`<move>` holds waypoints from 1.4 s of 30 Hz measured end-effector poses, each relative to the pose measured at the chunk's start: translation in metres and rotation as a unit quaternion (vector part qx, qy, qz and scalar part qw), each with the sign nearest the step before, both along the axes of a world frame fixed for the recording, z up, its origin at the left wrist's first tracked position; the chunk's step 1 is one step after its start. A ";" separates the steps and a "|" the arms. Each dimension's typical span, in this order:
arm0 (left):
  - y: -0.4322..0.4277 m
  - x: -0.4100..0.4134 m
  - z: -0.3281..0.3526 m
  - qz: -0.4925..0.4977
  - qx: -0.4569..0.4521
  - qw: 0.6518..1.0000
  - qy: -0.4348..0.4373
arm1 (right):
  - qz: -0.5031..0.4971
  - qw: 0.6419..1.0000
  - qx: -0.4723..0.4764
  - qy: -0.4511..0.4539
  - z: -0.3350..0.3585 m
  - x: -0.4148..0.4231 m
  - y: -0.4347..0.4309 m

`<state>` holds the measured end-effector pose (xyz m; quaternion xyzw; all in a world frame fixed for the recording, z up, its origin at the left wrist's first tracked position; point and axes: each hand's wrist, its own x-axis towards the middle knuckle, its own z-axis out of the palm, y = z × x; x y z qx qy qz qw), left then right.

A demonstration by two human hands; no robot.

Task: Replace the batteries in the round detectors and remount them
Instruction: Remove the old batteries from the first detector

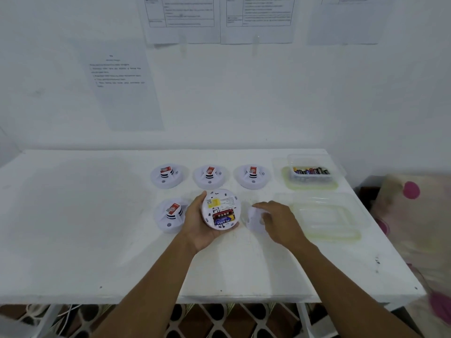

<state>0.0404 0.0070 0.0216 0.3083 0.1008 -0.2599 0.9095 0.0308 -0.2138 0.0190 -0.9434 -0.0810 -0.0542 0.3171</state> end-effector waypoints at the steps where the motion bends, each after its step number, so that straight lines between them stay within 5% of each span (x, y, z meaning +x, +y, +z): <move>1: 0.000 0.000 -0.001 0.001 -0.006 1.000 -0.001 | 0.006 1.000 -0.022 0.004 -0.002 0.000 0.001; 7: -0.002 0.001 -0.006 -0.004 -0.055 0.998 0.004 | -0.004 0.995 -0.075 -0.070 -0.011 -0.002 0.006; 13: -0.006 0.003 -0.007 0.000 -0.046 0.999 -0.011 | 0.038 0.994 -0.089 -0.046 -0.014 -0.011 0.005; 20: -0.011 0.004 -0.003 0.010 -0.056 0.998 -0.022 | 0.005 0.990 -0.004 -0.140 0.001 -0.013 0.018; 23: -0.017 0.003 0.001 0.019 -0.066 0.997 -0.024 | -0.023 0.988 0.061 -0.144 0.021 -0.014 0.033; 42: -0.035 0.000 0.012 0.013 -0.004 0.999 -0.038 | -0.071 0.984 0.118 -0.113 0.035 -0.013 0.070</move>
